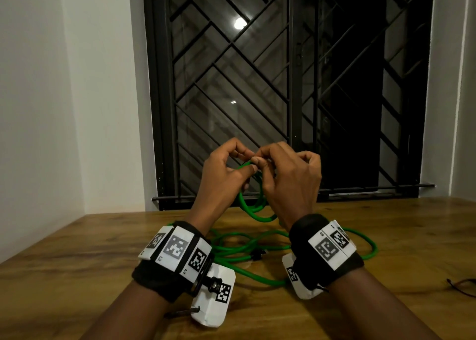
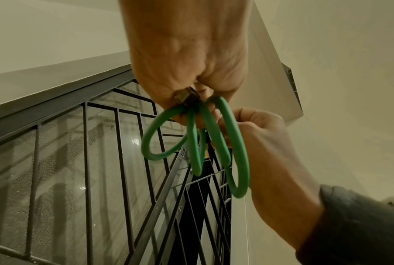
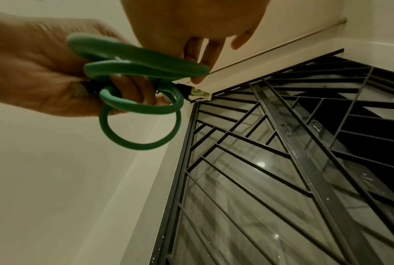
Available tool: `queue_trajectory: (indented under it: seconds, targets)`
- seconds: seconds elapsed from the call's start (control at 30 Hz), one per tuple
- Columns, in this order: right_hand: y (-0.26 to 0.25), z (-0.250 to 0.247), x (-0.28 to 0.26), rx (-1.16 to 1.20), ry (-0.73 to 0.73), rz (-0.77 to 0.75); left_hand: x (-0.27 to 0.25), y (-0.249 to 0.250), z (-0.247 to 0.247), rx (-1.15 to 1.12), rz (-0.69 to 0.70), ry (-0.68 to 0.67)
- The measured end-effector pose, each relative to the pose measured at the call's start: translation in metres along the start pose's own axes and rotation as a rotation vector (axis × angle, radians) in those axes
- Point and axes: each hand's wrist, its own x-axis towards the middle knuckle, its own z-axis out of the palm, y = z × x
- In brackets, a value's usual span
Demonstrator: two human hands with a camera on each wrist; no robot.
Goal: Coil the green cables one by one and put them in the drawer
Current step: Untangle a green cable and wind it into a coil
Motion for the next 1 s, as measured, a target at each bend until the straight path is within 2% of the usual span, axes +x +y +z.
queue_trajectory:
  seconds: [0.2,0.43,0.6,0.77,1.0]
  targets:
    - [-0.002,-0.0014,0.001,-0.044,-0.014,-0.029,-0.0002,-0.0009,-0.0011,0.004,-0.007,0.006]
    - [0.0008,0.0045,0.003,0.198,-0.035,0.183,-0.002,0.0021,0.0007,0.136,0.122,-0.097]
    - [0.0014,0.0049,0.0028,0.158,-0.045,0.134,-0.0007,-0.0031,0.0009,0.197,0.142,-0.046]
    - [0.0026,0.0023,0.0022,-0.013,-0.064,0.029,-0.0026,-0.005,0.004,0.255,0.148,-0.051]
    - [0.0004,0.0024,0.0023,-0.041,-0.058,0.03,-0.004,-0.001,0.0038,0.133,0.137,-0.053]
